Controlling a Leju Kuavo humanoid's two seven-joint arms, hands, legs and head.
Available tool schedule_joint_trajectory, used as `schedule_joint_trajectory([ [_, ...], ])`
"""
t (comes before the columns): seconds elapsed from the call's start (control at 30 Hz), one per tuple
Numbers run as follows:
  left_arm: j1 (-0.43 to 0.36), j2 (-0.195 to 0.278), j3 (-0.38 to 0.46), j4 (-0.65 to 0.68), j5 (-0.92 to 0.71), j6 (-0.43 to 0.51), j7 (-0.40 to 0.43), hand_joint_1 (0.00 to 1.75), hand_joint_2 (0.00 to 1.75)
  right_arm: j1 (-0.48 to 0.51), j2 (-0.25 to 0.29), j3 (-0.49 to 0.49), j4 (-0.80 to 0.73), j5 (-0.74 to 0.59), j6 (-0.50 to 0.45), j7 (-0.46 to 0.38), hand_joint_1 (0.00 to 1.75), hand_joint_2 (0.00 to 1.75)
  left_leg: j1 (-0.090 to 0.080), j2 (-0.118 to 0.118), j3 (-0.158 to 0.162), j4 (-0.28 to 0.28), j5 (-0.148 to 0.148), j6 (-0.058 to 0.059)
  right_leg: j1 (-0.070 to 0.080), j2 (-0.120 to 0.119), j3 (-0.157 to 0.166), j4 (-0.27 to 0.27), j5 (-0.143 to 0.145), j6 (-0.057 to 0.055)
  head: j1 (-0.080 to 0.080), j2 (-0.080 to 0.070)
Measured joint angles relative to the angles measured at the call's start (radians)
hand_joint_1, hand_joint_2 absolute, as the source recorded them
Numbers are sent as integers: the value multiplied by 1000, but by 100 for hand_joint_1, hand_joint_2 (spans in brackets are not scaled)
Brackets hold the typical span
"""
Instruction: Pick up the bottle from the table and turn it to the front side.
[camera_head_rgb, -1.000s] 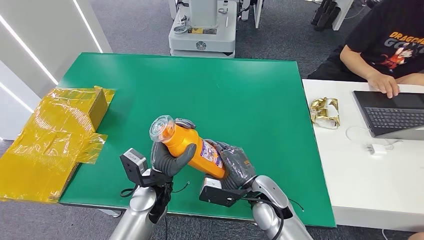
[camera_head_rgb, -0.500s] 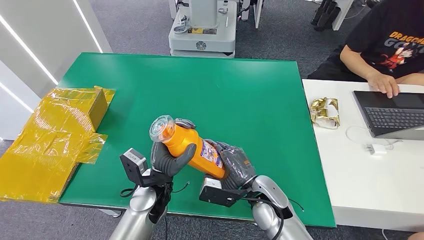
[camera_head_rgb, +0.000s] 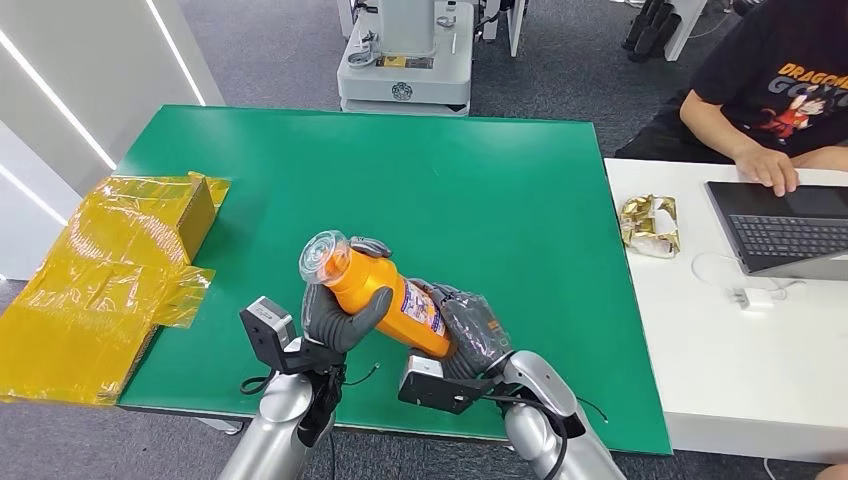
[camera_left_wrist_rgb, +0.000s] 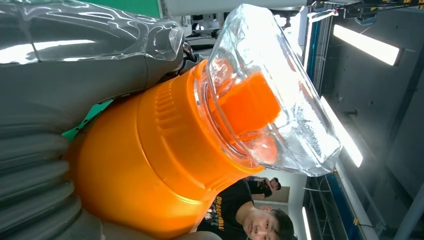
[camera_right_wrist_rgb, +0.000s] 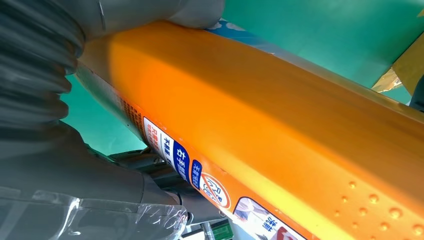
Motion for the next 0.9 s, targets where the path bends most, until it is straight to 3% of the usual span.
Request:
schedule_joint_trajectory([
  [0.9,0,0,0,0,-3,0,0,106,175,0,0,1,1,0,0,0,175,175,0,0,0,0,0,0,0,0,0,0,0,0,0,0],
])
